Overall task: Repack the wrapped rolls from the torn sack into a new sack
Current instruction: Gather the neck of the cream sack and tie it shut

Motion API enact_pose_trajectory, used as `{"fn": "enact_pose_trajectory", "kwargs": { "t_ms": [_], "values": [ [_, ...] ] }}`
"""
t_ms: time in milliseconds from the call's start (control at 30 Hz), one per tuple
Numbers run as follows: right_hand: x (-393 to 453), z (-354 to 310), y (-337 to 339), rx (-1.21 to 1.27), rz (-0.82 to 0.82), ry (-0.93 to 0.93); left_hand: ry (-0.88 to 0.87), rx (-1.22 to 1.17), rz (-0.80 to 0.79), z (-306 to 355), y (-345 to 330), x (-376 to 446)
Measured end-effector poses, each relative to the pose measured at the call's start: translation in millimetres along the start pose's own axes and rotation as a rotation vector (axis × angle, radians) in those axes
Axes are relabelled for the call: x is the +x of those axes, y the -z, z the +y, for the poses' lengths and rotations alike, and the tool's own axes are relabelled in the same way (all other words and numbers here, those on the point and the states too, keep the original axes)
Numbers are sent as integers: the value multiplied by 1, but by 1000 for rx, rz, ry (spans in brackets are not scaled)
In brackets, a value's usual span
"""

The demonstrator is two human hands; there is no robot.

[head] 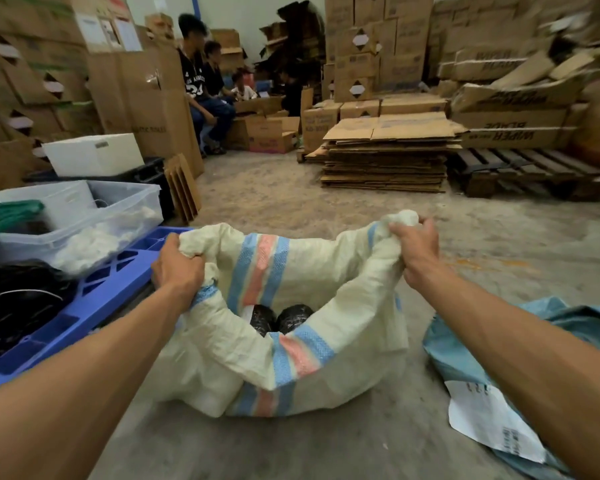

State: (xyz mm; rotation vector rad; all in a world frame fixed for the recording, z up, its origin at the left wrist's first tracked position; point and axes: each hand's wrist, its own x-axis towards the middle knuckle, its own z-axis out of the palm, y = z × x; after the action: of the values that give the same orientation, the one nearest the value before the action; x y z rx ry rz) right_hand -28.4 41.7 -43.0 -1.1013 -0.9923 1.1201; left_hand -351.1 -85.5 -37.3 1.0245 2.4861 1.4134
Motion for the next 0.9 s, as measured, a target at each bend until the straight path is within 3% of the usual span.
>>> {"fn": "enact_pose_trajectory", "kwargs": {
  "t_ms": [100,167,233,300,367,433,600,667,700,767,833,900],
  "values": [
    [4,-19,-9,257,-207,-117,205,-272,-73,24,17,4],
    [5,-24,-10,287,-227,-181,346,-606,-266,38,25,1],
    [7,-31,-12,225,-245,-305,415,-656,-424,46,34,-3],
    [1,-41,-15,-27,-349,-487,365,-608,-496,42,37,-6],
    [-8,-48,-21,-268,-429,-558,153,-478,-458,39,37,-6],
    [-14,-50,-31,-500,-398,-359,-111,-240,-350,41,35,-7],
    [-22,-87,-43,-969,-21,632,-478,343,194,73,51,-6],
    [-24,-110,-47,-901,155,943,-444,299,323,86,61,-8],
    [-23,-115,-51,-878,225,997,-331,212,299,91,66,-4],
    [-21,-114,-56,-867,244,847,60,-105,-28,100,80,4],
    [-18,-102,-57,-823,146,475,414,-272,-471,103,97,0],
    [-26,-98,-56,-567,-48,62,507,-259,-656,99,104,-4]
  ]
}}
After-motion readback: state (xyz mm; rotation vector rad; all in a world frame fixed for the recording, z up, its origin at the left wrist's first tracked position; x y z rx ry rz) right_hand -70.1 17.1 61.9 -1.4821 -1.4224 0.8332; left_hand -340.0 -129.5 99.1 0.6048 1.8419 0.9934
